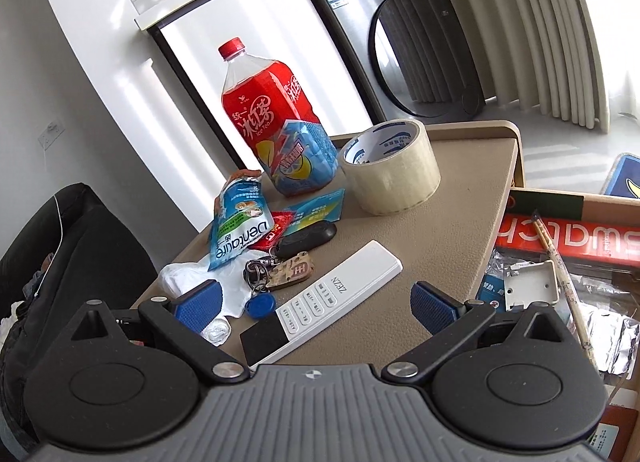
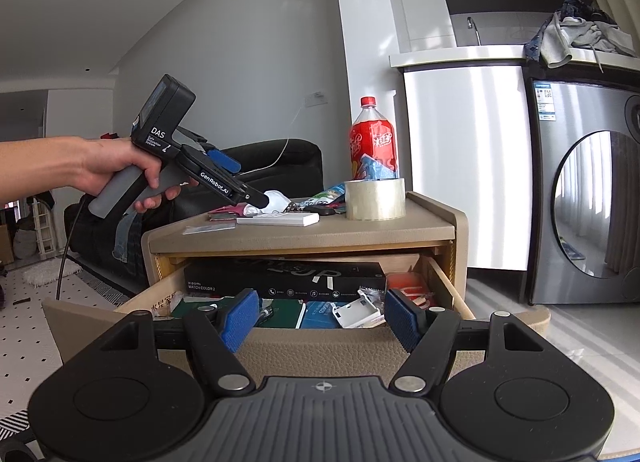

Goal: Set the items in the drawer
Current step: 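Move the left gripper over the nightstand top toward the white remote, then close the left gripper on the white ZEZN remote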

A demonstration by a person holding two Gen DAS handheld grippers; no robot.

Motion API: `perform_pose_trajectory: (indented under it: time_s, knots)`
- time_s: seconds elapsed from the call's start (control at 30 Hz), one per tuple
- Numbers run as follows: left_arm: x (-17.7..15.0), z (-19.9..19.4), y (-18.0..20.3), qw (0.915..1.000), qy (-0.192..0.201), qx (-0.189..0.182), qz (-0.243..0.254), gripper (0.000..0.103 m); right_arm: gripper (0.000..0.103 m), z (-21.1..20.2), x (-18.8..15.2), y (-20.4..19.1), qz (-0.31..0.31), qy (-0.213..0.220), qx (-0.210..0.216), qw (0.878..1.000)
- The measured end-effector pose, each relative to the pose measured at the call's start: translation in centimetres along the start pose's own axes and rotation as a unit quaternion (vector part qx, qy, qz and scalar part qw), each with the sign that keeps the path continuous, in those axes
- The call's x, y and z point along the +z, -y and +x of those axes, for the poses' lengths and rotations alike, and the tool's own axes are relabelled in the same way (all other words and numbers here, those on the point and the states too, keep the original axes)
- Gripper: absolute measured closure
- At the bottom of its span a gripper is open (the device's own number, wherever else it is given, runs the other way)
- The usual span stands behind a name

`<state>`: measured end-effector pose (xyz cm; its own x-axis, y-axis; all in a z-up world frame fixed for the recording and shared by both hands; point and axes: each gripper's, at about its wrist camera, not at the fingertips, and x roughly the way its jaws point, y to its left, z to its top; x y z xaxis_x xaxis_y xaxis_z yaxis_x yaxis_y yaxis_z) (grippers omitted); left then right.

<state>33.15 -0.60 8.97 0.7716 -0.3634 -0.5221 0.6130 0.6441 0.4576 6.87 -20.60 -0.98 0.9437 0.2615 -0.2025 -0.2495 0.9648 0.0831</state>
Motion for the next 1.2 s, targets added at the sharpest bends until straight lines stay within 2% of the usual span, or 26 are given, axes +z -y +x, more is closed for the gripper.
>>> perform_pose_trajectory:
  time_s: [0.13,0.37,0.5,0.73,0.87,1.2]
  knots:
    - [0.4,0.9,-0.6,0.9990,-0.001,-0.035,0.027,0.000,0.030,0.2,0.0,0.2,0.004,-0.002,0.003,1.000]
    - [1.1,3.2,-1.6,0.9958,-0.030,-0.059,0.063,0.000,0.029,0.6,-0.1,0.4,0.006,-0.003,0.010,1.000]
    - [1.3,4.4,-2.3,0.9909,-0.044,-0.092,0.088,0.000,0.029,0.9,-0.1,0.5,0.009,-0.003,0.014,1.000]
    - [2.0,6.7,-4.0,0.9792,-0.054,-0.175,0.088,0.000,0.028,1.3,-0.3,0.6,-0.004,0.000,0.020,1.000]
    - [1.9,8.1,-4.7,0.9665,-0.078,-0.232,0.076,0.000,0.028,1.4,-0.1,1.0,0.007,-0.001,0.025,1.000]
    - [1.7,10.3,-5.9,0.9555,-0.103,-0.273,0.041,0.012,0.028,1.5,-0.5,0.9,-0.008,0.009,0.023,1.000]
